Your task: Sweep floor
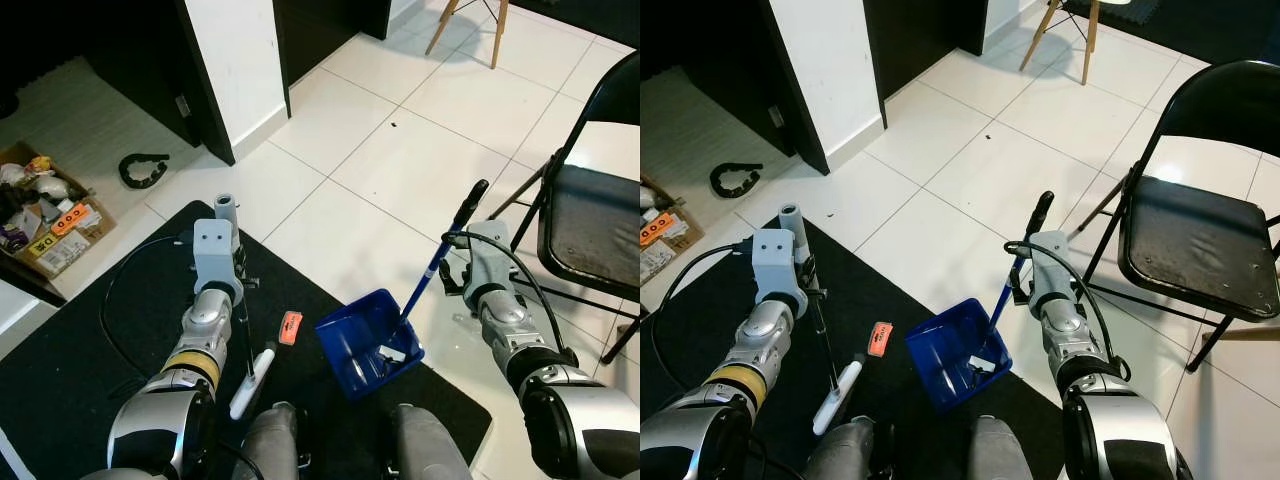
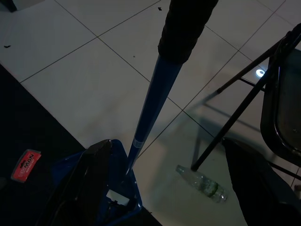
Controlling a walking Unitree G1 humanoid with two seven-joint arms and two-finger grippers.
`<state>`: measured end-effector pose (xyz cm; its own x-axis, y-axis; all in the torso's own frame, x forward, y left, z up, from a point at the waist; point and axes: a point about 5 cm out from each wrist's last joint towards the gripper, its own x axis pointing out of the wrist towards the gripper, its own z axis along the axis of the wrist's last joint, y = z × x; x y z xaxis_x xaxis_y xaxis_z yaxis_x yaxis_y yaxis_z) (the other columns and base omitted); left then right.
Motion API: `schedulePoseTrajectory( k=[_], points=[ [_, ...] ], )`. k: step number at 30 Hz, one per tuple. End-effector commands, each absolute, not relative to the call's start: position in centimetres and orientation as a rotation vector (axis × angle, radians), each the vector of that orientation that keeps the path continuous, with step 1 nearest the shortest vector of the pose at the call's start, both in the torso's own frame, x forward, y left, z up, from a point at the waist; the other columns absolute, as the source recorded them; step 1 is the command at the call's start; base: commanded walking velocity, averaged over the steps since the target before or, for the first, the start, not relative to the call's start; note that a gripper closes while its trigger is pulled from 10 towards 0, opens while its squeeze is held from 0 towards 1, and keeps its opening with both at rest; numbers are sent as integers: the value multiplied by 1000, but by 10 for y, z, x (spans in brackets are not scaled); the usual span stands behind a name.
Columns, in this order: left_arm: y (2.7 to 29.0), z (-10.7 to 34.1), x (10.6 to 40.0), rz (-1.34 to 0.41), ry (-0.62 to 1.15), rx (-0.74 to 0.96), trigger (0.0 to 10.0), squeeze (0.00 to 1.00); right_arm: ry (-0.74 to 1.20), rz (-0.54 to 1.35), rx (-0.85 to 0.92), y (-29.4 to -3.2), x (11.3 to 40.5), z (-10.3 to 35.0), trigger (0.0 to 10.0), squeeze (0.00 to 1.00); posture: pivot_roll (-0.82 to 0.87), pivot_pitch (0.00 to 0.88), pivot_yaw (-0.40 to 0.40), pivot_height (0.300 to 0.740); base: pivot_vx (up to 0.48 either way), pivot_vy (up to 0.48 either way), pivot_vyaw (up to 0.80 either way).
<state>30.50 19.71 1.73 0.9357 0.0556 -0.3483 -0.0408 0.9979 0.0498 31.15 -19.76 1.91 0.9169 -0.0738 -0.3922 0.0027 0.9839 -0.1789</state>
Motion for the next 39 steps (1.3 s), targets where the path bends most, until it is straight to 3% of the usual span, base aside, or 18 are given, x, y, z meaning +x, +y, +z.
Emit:
schedulePoseTrajectory(
  k=[1, 39],
  points=[
    [189, -9, 284, 42, 485, -6, 10000, 0, 422, -39, -183, -200, 307, 15, 10000, 0, -51, 70, -31, 740, 0, 0, 0],
    [190, -6, 287, 47, 480, -3, 10000, 0, 420, -39, -185, -198, 309, 17, 10000, 0, -52, 84, -26, 740, 0, 0, 0]
  ],
)
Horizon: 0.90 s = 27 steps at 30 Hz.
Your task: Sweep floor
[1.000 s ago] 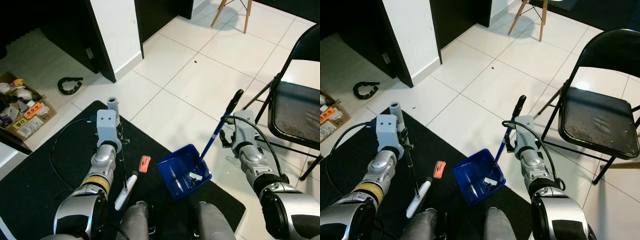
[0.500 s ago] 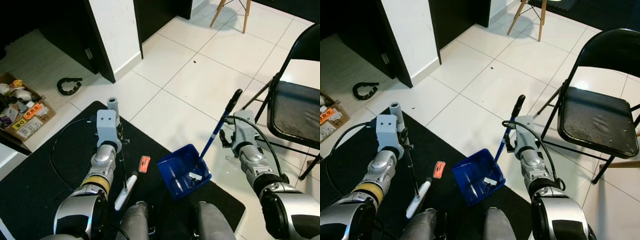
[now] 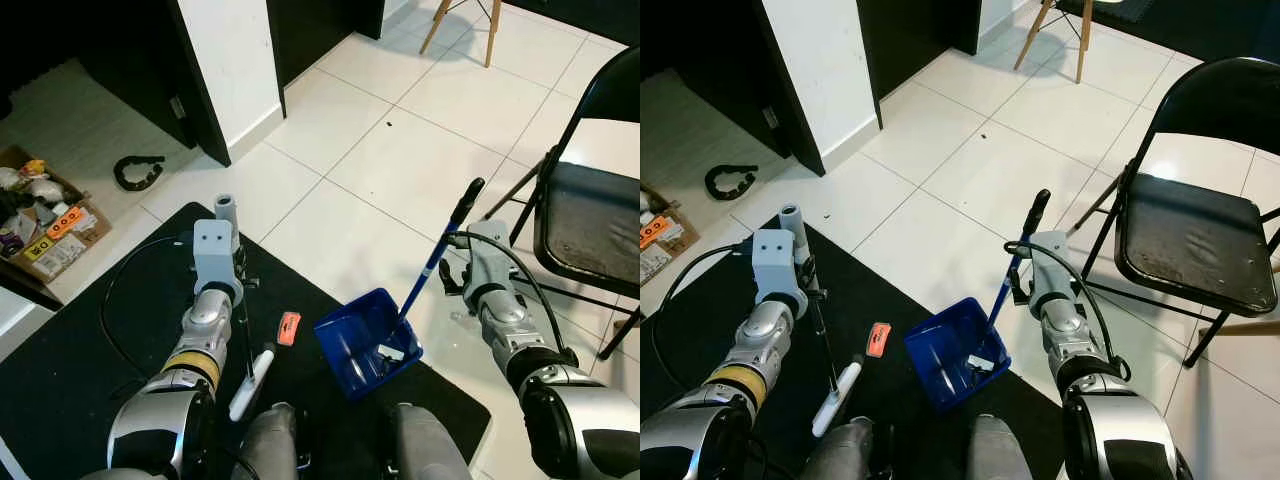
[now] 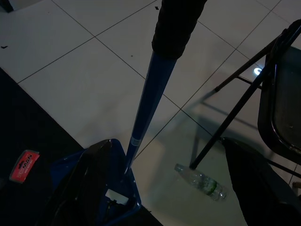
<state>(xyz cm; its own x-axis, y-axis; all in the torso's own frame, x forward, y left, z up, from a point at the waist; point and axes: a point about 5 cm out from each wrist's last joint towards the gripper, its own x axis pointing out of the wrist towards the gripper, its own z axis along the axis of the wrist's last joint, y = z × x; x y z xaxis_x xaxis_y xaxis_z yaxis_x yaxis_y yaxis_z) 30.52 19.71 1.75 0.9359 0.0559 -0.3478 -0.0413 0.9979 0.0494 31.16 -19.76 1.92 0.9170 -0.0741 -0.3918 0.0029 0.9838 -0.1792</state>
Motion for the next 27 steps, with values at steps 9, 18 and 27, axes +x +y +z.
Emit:
schedulePoseTrajectory(
  k=[9, 18, 27],
  points=[
    [191, -6, 287, 47, 481, -4, 10000, 0, 419, -38, -183, -197, 310, 17, 10000, 0, -55, 73, -17, 740, 0, 0, 0],
    [190, -7, 287, 47, 483, 0, 10000, 0, 422, -37, -180, -197, 309, 16, 10000, 0, -48, 56, -20, 740, 0, 0, 0],
    [187, -4, 290, 44, 483, 0, 10000, 0, 424, -40, -193, -200, 312, 19, 10000, 0, -48, 58, -32, 740, 0, 0, 0]
  ],
)
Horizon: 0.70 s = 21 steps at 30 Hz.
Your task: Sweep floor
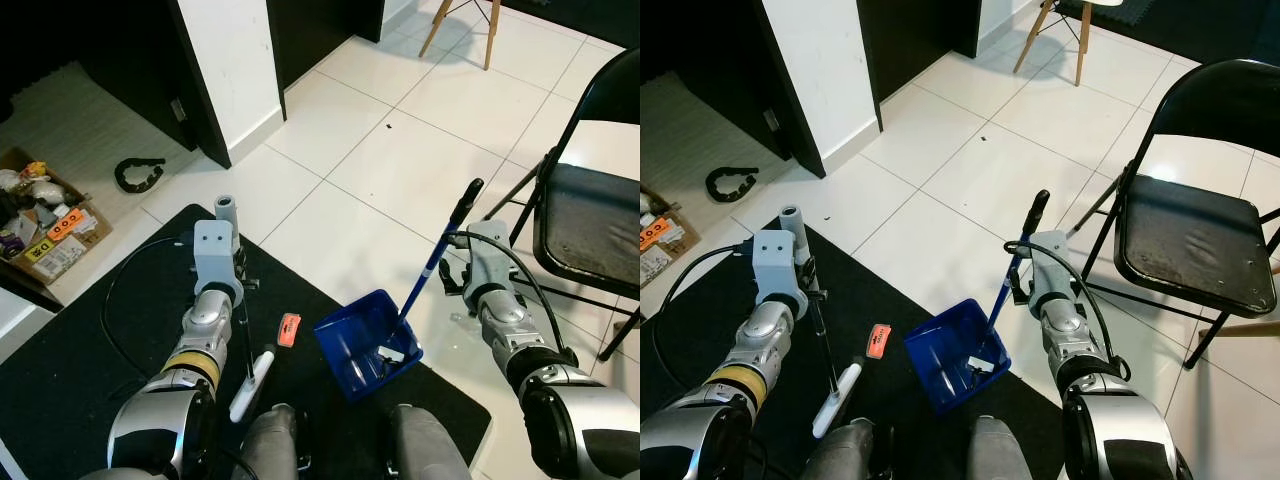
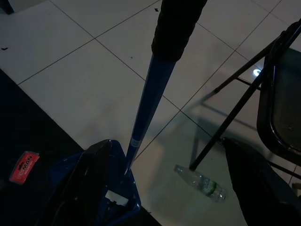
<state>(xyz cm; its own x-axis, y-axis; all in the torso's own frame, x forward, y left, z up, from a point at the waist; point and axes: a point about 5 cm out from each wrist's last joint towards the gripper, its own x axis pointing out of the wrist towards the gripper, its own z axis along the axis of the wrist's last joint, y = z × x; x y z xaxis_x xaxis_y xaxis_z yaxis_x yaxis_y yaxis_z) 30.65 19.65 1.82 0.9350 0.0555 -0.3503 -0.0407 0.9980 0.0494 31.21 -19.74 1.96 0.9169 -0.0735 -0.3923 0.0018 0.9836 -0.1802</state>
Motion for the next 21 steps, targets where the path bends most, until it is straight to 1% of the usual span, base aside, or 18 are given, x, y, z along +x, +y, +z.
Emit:
schedulePoseTrajectory(
  k=[1, 7, 10, 13, 14, 21],
  points=[
    [187, -4, 291, 44, 482, 0, 10000, 0, 424, -40, -195, -200, 312, 19, 10000, 0, -49, 57, -32, 740, 0, 0, 0],
    [187, -4, 291, 44, 483, 0, 10000, 0, 426, -38, -191, -199, 312, 19, 10000, 0, -41, 40, -37, 740, 0, 0, 0],
    [187, -5, 290, 45, 484, 3, 10000, 0, 427, -35, -181, -199, 311, 18, 10000, 0, -33, 48, -46, 740, 0, 0, 0],
    [187, -5, 290, 46, 483, 5, 10000, 0, 426, -32, -177, -199, 311, 19, 10000, 0, -36, 50, -43, 740, 0, 0, 0],
    [187, -5, 290, 45, 482, 3, 10000, 0, 424, -30, -174, -199, 311, 18, 10000, 0, -50, 52, -26, 740, 0, 0, 0],
    [186, -7, 288, 42, 486, -2, 10000, 0, 426, -36, -183, -200, 310, 17, 10000, 0, -44, 53, -30, 740, 0, 0, 0]
  ],
)
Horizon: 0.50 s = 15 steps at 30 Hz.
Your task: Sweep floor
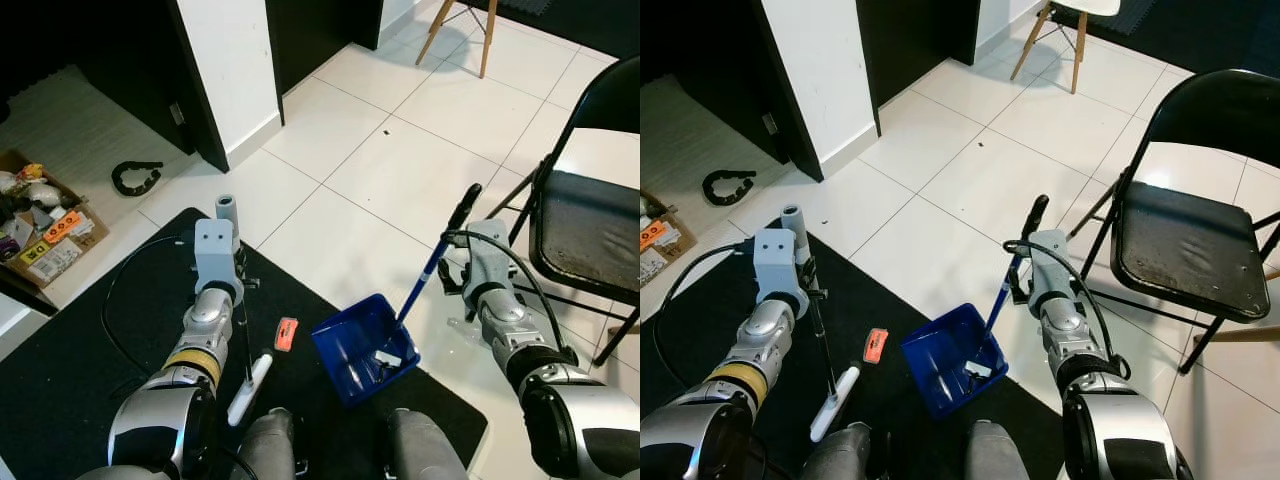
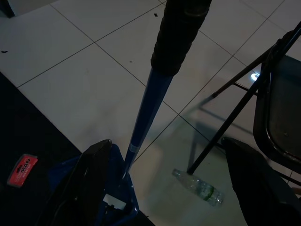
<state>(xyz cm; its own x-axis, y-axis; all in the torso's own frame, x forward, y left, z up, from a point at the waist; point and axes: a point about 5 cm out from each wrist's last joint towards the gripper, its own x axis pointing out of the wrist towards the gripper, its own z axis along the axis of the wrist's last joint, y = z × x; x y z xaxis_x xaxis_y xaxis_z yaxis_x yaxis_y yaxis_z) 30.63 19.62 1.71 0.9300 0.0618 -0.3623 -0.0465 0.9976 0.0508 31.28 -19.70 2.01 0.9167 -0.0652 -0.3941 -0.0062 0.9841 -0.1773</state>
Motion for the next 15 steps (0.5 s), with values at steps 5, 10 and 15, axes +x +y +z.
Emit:
schedulePoseTrajectory(
  k=[5, 10, 15],
  points=[
    [186, -7, 287, 44, 485, 0, 10000, 0, 425, -31, -173, -201, 309, 16, 10000, 0, -37, 62, -41, 740, 0, 0, 0],
    [186, -7, 287, 43, 483, -3, 10000, 0, 424, -30, -174, -201, 309, 17, 10000, 0, -45, 67, -36, 740, 0, 0, 0],
    [187, -7, 288, 44, 483, -3, 10000, 0, 423, -30, -173, -200, 309, 17, 10000, 0, -43, 63, -37, 740, 0, 0, 0]
  ],
)
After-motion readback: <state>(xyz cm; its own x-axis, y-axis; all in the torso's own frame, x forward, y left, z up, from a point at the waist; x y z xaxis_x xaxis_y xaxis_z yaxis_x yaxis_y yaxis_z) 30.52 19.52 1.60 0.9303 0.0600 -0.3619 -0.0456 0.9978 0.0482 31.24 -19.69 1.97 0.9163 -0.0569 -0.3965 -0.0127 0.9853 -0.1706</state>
